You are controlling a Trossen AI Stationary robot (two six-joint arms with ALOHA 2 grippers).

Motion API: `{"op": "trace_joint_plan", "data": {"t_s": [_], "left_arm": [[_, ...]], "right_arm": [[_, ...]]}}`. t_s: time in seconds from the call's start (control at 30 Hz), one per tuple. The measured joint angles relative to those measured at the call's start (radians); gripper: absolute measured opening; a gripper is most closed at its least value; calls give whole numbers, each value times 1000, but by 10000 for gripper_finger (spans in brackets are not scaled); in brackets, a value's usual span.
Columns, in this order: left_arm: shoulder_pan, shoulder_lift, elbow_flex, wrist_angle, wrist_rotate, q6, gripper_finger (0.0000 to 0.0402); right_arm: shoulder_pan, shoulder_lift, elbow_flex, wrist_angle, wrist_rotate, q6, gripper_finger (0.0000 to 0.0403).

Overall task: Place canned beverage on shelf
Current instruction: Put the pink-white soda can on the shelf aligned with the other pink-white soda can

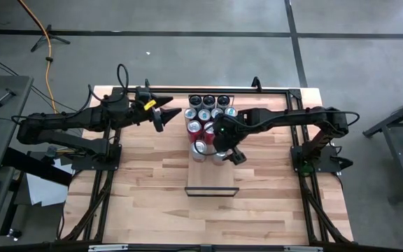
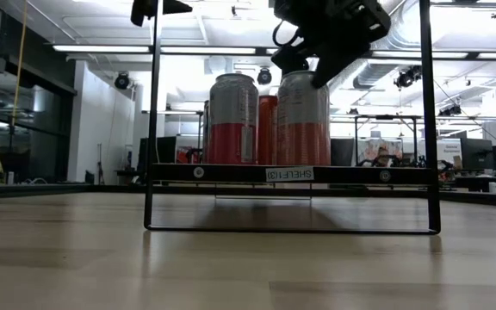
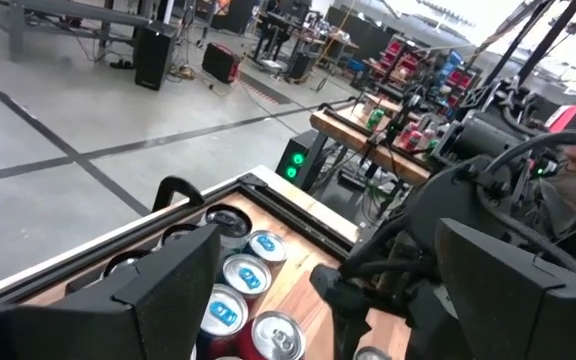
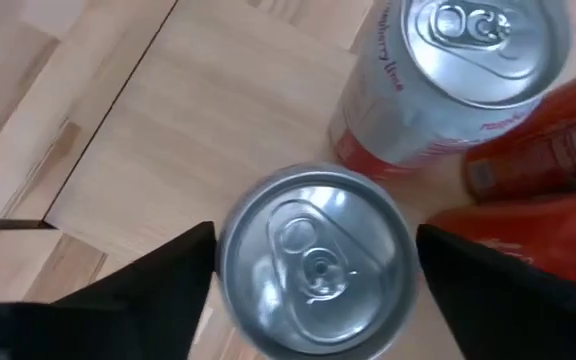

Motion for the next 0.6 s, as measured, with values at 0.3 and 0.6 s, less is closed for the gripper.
{"op": "trace_joint_plan", "data": {"t_s": [0.3,0.6], "left_arm": [[0,0,0,-11,0,0,326],[0,0,0,-11,0,30,326]], "right_arm": [[5,-1,1,-11,34,115,273],[22,-49,-3,-74,203,571,273]]}}
